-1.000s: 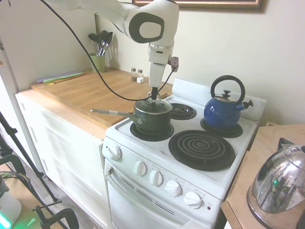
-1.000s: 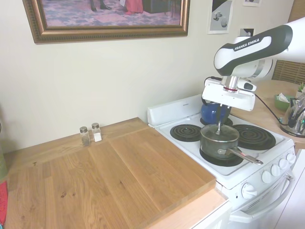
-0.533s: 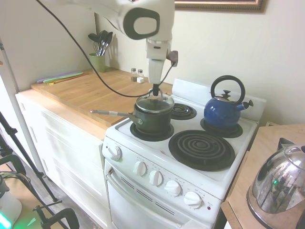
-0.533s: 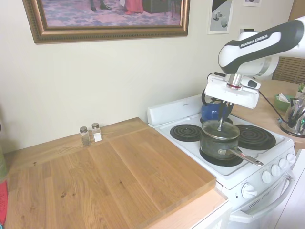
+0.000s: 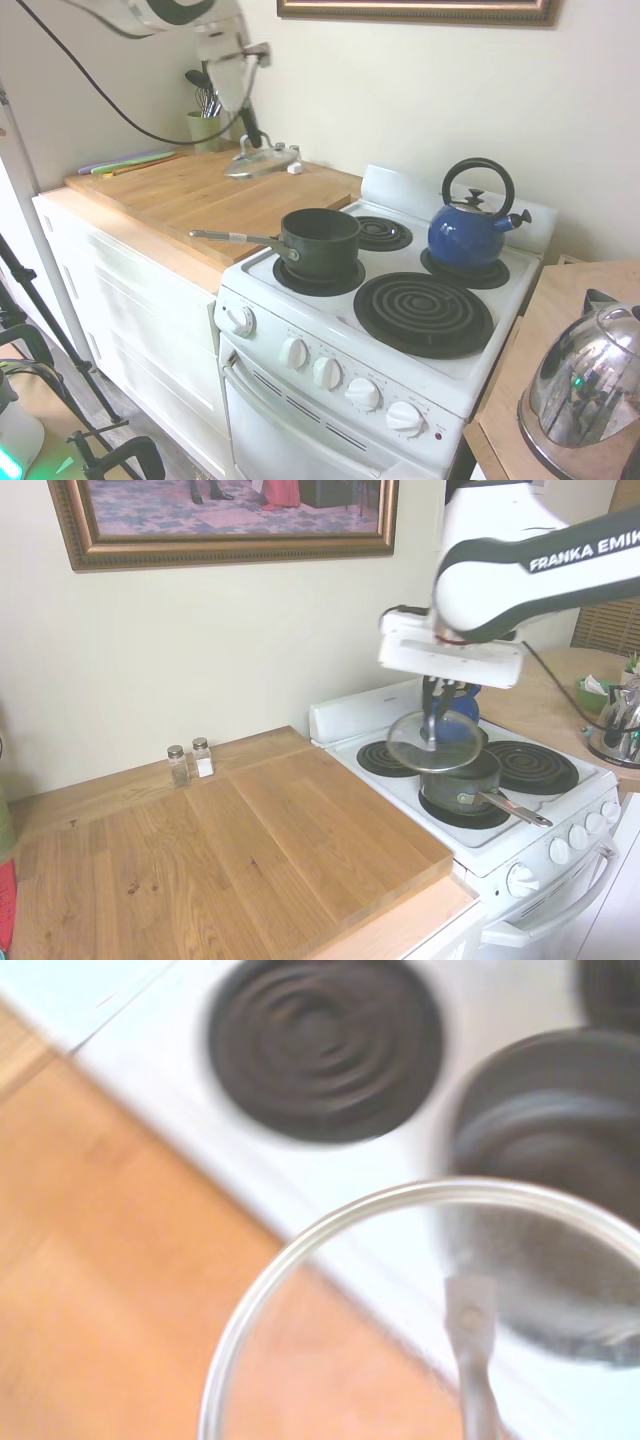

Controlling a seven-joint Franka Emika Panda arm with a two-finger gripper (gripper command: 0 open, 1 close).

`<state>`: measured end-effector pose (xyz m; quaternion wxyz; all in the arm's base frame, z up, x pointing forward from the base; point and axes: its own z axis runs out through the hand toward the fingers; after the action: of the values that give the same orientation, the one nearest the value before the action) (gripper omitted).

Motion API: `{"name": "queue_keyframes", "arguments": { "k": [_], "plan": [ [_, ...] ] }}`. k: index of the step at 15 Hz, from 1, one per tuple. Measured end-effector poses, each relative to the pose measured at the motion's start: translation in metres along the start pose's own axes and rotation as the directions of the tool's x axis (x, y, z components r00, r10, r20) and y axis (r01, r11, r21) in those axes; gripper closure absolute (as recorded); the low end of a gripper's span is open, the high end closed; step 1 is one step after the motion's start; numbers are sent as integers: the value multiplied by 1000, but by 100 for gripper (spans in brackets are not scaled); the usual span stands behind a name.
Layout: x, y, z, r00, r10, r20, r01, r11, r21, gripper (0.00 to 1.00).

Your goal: Uncover the lid of the pot

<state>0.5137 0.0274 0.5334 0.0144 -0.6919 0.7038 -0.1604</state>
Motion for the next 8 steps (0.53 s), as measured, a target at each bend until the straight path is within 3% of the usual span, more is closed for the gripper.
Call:
{"name": "queue_keyframes", "arguments": {
  "k": [3, 5, 8],
  "plan": [
    [-63, -22, 43, 989, -150, 10, 151, 984, -92, 100],
    [-88, -35, 78, 975, -220, 23, 221, 960, -171, 100],
    [-105, -50, 102, 959, -282, 38, 283, 927, -245, 100]
  ]
}}
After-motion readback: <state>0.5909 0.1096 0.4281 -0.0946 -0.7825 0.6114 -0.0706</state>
